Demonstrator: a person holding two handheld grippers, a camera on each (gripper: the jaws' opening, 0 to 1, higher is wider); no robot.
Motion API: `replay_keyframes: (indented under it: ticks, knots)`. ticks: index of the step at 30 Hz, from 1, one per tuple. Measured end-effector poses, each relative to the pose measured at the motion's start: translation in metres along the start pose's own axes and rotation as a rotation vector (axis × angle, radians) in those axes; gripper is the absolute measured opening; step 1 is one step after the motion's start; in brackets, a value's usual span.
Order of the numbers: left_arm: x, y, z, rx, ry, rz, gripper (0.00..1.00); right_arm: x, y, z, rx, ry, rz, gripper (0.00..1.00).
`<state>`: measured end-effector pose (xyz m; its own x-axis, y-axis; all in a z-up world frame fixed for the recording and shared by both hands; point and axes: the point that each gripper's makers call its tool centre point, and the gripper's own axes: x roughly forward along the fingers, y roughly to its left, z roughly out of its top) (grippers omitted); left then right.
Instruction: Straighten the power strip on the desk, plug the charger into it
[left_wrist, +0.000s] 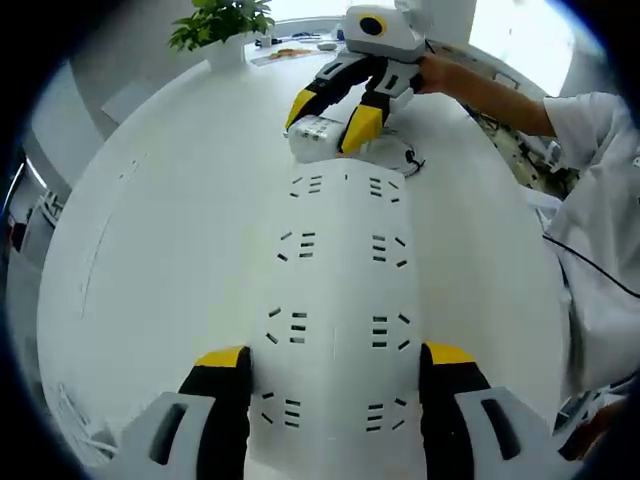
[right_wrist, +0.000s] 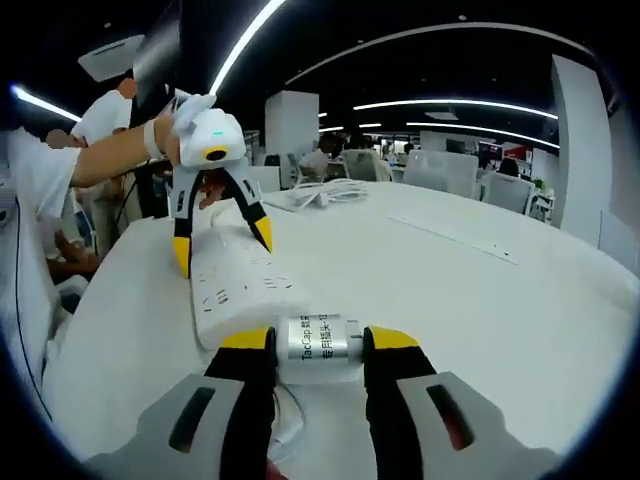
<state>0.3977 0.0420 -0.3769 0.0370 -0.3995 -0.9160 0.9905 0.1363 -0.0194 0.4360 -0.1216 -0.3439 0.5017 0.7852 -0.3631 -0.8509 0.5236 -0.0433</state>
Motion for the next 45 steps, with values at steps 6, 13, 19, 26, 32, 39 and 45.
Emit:
replay_keyframes:
  ticks: [6, 13, 19, 26, 32, 39, 45]
  knots:
    - [0.000, 0.000, 0.000, -0.001, -0.009, 0.000, 0.69, -0.018, 0.008, -0.007, -0.019, 0.028, 0.049, 0.34]
    - [0.000, 0.000, 0.000, 0.000, -0.013, 0.000, 0.69, -0.038, 0.018, -0.014, -0.081, 0.060, 0.131, 0.34]
    - [-0.001, -0.001, 0.000, 0.000, -0.017, 0.001, 0.69, -0.047, 0.019, -0.018, -0.099, 0.059, 0.180, 0.34]
    - [-0.001, -0.002, 0.001, 0.000, -0.013, 0.000, 0.69, -0.050, 0.020, -0.019, -0.110, 0.082, 0.174, 0.34]
    - [-0.001, -0.002, 0.001, 0.001, -0.014, 0.000, 0.69, -0.067, -0.001, -0.006, -0.122, 0.133, -0.084, 0.48]
    - [0.000, -0.002, 0.001, 0.002, -0.016, -0.001, 0.69, -0.091, -0.006, 0.021, 0.147, -0.046, -0.581, 0.60]
    - [0.001, -0.002, 0.001, -0.002, -0.016, 0.001, 0.69, -0.088, 0.005, 0.010, 0.284, -0.136, -0.886, 0.64]
